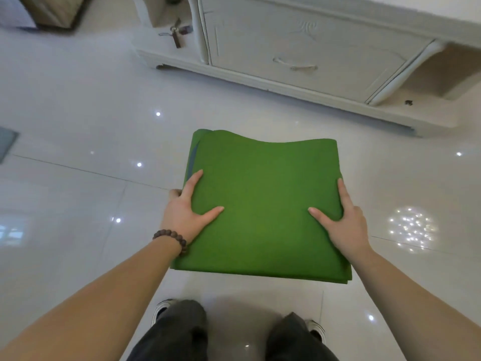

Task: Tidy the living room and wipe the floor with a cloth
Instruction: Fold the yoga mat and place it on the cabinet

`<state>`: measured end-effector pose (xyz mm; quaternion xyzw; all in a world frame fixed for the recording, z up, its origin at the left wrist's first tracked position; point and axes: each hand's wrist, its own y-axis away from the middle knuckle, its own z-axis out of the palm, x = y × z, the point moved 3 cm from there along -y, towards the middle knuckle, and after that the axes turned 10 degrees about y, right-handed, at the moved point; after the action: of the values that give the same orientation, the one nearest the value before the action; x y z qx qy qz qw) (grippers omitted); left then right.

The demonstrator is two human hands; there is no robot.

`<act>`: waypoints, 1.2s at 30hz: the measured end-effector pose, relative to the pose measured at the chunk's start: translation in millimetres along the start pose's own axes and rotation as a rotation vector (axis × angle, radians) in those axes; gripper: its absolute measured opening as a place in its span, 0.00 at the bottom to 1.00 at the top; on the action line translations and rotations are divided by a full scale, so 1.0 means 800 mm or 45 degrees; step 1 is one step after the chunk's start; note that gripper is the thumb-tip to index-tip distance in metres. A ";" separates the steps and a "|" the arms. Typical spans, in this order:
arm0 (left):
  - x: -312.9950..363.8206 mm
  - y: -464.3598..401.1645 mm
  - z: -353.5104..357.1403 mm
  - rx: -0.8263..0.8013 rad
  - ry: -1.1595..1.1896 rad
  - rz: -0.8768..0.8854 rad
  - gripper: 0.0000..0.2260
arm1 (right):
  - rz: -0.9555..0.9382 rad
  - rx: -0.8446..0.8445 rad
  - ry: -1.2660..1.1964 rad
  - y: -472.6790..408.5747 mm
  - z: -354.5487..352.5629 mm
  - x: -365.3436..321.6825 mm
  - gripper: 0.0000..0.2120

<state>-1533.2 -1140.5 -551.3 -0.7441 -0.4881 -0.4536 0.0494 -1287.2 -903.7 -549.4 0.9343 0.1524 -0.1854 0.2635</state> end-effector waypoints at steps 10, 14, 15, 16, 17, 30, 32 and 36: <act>0.244 0.236 -0.270 0.158 0.034 -0.164 0.42 | -0.230 -0.078 0.143 0.206 -0.294 -0.200 0.44; 0.295 0.320 -0.343 0.304 0.089 -0.195 0.41 | -0.390 -0.111 0.162 0.264 -0.363 -0.264 0.44; 0.300 0.336 -0.356 0.348 0.104 -0.208 0.41 | -0.430 -0.116 0.168 0.274 -0.372 -0.279 0.44; 0.303 0.352 -0.368 0.387 0.123 -0.226 0.41 | -0.471 -0.121 0.179 0.282 -0.380 -0.294 0.44; 0.304 0.367 -0.378 0.422 0.143 -0.251 0.41 | -0.519 -0.128 0.197 0.290 -0.385 -0.310 0.44; 0.181 0.440 -0.560 0.848 0.320 -0.568 0.40 | -1.015 -0.338 0.414 0.367 -0.271 -0.596 0.44; 0.154 0.439 -0.605 0.916 0.336 -0.604 0.40 | -1.099 -0.349 0.423 0.383 -0.240 -0.660 0.44; 0.099 0.442 -0.689 1.039 0.405 -0.692 0.40 | -1.259 -0.367 0.522 0.425 -0.180 -0.783 0.44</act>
<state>-1596.9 -1554.5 -42.0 -0.4323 -0.7874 -0.3303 0.2898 -1673.3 -1218.5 -19.5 0.7230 0.6449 -0.0785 0.2352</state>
